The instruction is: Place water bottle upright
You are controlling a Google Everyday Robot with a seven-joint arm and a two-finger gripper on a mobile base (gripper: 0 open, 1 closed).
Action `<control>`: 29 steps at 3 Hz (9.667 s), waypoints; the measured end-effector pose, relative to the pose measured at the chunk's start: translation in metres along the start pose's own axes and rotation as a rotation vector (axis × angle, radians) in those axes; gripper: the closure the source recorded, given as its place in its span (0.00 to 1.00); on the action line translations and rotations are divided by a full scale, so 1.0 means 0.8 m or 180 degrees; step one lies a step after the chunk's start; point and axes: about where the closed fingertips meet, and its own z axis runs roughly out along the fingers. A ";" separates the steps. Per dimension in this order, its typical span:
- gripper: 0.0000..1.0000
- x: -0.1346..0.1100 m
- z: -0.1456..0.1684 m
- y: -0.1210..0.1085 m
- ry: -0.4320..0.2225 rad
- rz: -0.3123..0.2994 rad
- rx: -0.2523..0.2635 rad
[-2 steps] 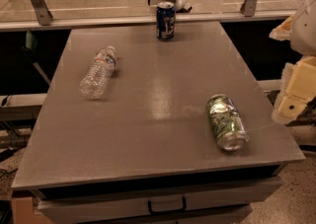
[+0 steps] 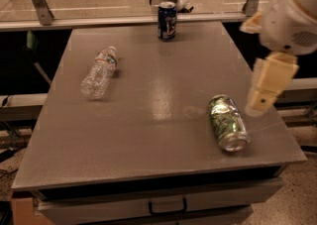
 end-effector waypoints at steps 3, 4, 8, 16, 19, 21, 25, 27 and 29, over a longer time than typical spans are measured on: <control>0.00 -0.202 0.084 -0.063 -0.0553 -0.1511 -0.0095; 0.00 -0.199 0.084 -0.062 -0.0545 -0.1495 -0.0093; 0.00 -0.309 0.188 -0.145 -0.0506 -0.2783 -0.0377; 1.00 -0.403 0.252 -0.159 -0.0587 -0.4134 -0.0444; 1.00 -0.434 0.221 -0.145 -0.0222 -0.5373 0.0077; 1.00 -0.446 0.133 -0.118 0.0008 -0.6694 0.0850; 1.00 -0.455 0.108 -0.135 -0.0987 -0.7365 0.2161; 1.00 -0.404 0.101 -0.113 -0.1620 -0.7822 0.2795; 1.00 -0.403 0.093 -0.119 -0.1571 -0.8077 0.3152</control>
Offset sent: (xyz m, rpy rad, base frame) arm 0.1346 0.2431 -0.0250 0.0109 -0.0885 0.7943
